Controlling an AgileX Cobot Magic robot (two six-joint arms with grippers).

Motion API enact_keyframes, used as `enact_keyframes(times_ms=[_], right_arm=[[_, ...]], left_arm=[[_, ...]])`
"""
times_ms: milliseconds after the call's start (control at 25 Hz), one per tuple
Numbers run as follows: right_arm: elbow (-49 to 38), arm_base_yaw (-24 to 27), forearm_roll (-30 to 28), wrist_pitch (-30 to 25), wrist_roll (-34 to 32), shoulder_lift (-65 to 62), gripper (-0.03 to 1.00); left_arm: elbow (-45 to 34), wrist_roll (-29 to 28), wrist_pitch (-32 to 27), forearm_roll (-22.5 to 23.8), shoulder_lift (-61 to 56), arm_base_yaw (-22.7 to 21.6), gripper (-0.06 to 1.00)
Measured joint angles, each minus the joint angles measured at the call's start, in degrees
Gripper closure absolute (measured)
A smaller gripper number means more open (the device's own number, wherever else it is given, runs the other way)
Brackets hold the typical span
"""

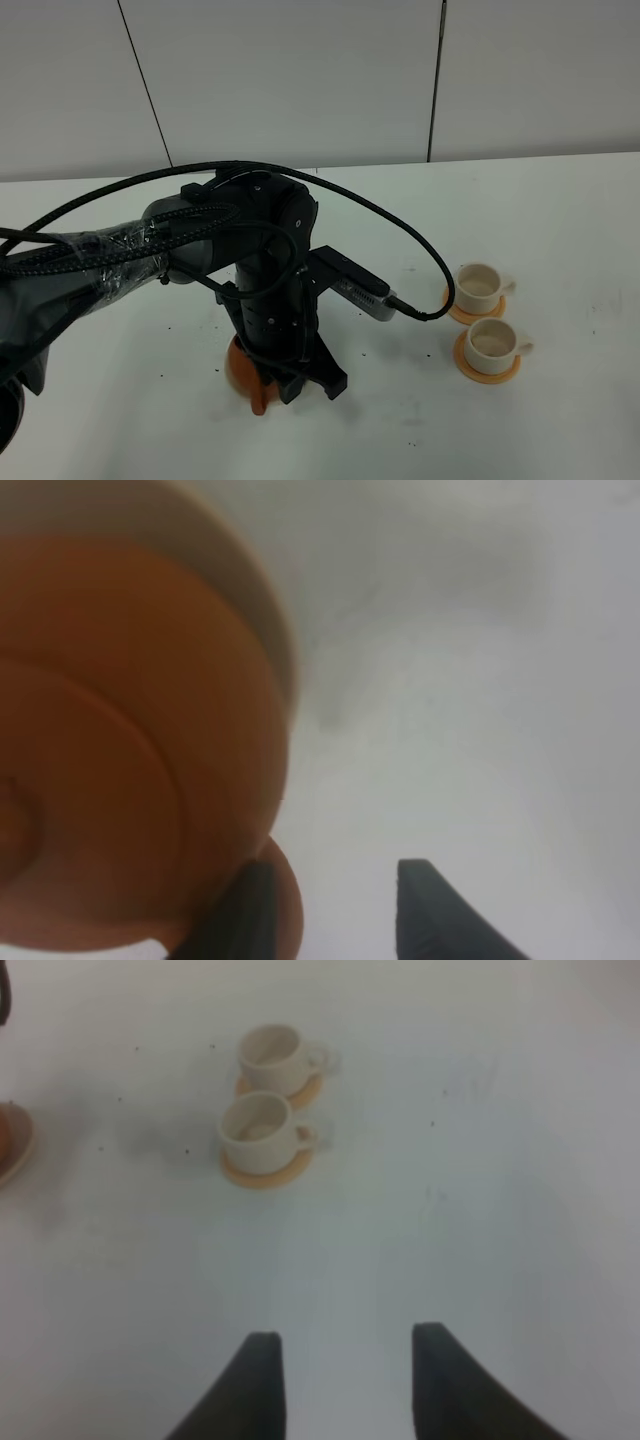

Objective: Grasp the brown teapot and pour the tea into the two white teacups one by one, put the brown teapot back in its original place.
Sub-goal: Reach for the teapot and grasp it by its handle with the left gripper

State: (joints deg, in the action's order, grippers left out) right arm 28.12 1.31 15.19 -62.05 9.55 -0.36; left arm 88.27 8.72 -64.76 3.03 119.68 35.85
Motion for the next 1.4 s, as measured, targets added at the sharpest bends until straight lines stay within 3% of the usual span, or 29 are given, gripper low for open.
enact_keyframes(times_ms=[1400], right_arm=[[0.0,0.0,0.0,0.0,0.0,0.0,0.67]], left_arm=[[0.0,0.1,-2.8,10.5,0.0,0.0,0.58]])
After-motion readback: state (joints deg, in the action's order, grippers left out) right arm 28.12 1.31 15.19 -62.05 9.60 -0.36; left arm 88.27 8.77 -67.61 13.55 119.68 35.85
